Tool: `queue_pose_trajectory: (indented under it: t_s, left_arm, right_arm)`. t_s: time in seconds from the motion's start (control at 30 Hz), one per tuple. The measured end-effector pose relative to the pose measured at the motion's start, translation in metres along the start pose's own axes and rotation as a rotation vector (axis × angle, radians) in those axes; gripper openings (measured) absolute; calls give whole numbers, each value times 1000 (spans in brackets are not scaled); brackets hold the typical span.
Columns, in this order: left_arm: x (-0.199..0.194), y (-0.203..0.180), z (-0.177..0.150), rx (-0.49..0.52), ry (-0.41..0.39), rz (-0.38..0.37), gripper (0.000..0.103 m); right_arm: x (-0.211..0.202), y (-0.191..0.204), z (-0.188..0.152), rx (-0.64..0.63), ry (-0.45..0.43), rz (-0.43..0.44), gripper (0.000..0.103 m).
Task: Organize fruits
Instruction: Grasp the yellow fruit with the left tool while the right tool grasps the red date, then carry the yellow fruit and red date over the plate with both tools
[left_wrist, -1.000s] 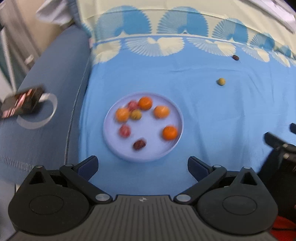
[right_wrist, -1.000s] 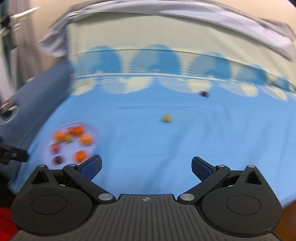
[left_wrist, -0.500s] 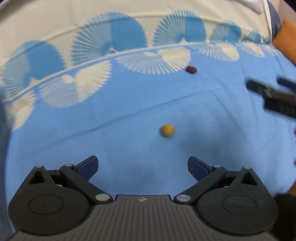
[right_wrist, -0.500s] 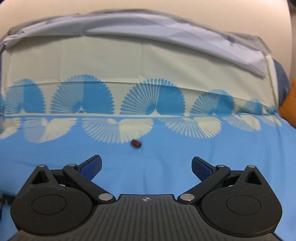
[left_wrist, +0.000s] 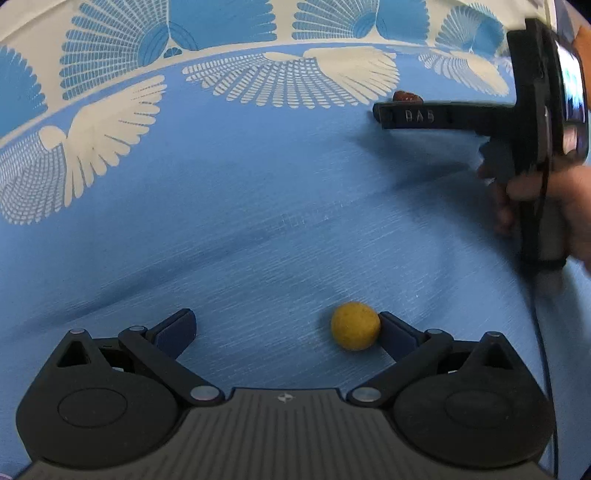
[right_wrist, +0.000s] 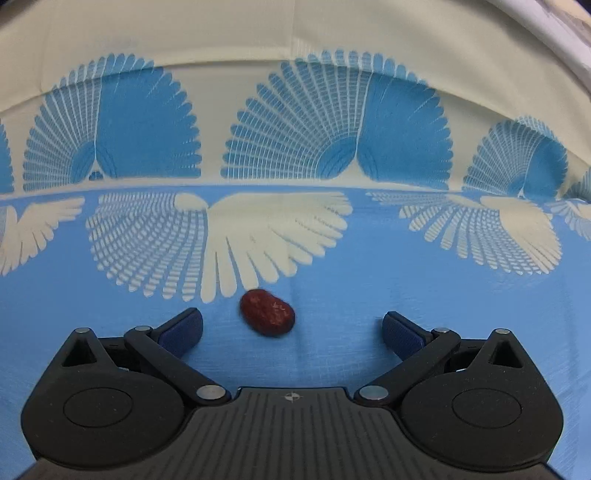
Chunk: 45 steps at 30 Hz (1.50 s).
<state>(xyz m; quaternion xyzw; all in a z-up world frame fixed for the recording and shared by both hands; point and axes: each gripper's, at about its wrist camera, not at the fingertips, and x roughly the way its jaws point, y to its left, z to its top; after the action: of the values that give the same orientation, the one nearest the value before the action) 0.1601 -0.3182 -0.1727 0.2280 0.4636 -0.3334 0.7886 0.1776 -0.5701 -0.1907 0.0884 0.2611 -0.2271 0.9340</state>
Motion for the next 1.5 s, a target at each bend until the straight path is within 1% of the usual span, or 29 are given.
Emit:
queue_pose_trajectory:
  t_s: [0.07,0.1,0.13,0.17,0.2,0.23,0.27,0.33,0.4,0.5,0.6,0.73,0.87,0.93,1.0,1.03,1.1,1.17,1.23,1.33,1.4,1.5]
  left_arm:
    - [0,-2,0,13,-9,11,103]
    - [-1,-4,0,19,-11,18,103]
    - [-3,-6,1,32,-16,19,100]
    - [-8,-8,1,45,-27,-13,81]
    - [-15,-11,0,58,-42,-41,49]
    - [-21,-15,-1,83,-56,-51,28]
    - [-24,-19,-1,111,-55,-60,28]
    - [-30,-19,-3,107,-59,-87,28]
    - [-38,-19,-6,100,-60,-81,28]
    - [-62,-18,-14,87,-62,-60,28]
    - [-96,-15,-26,89,-62,-10,28]
    - [-161,-6,-54,54,-80,23,28]
    - [-220,7,-87,16,-78,78,28]
    - [-247,16,-107,-12,-68,94,28]
    - [-272,26,-128,-41,-71,125,28]
    - [-285,31,-141,-53,-71,153,28]
    - [-304,39,-162,-78,-68,203,28]
    - [-321,51,-184,-122,-53,235,28]
    - [-336,63,-206,-166,-45,247,28]
    - [-355,76,-236,-215,-45,268,28]
    - [-364,82,-254,-241,-45,269,28]
    - [-374,87,-278,-268,-55,269,28]
  right_arm:
    - [1,-2,1,11,1,7,102]
    - [0,-1,0,9,-4,6,100]
    - [-3,0,0,4,-15,-10,90]
    - [-11,0,-1,-2,-41,4,34]
    - [-16,0,2,-5,-47,22,28]
    - [-20,0,3,15,-31,37,27]
    - [-23,1,3,28,-28,38,27]
    - [-34,3,0,13,-16,16,27]
    - [-55,5,-3,14,-18,10,27]
    - [-100,10,-7,16,-43,28,27]
    - [-155,20,-8,32,-72,53,27]
    - [-230,37,-13,107,-97,97,28]
    - [-304,63,-25,173,-104,181,28]
    - [-338,82,-32,180,-102,225,28]
    - [-372,104,-41,158,-101,268,28]
    - [-386,115,-45,141,-101,290,28]
    - [-415,138,-54,95,-96,333,28]
    - [-438,156,-63,51,-83,372,28]
    - [-458,175,-73,5,-65,408,28]
    - [-478,196,-88,-38,-19,438,28]
    - [-490,208,-99,-57,8,447,28]
    - [-505,223,-110,-111,7,443,28]
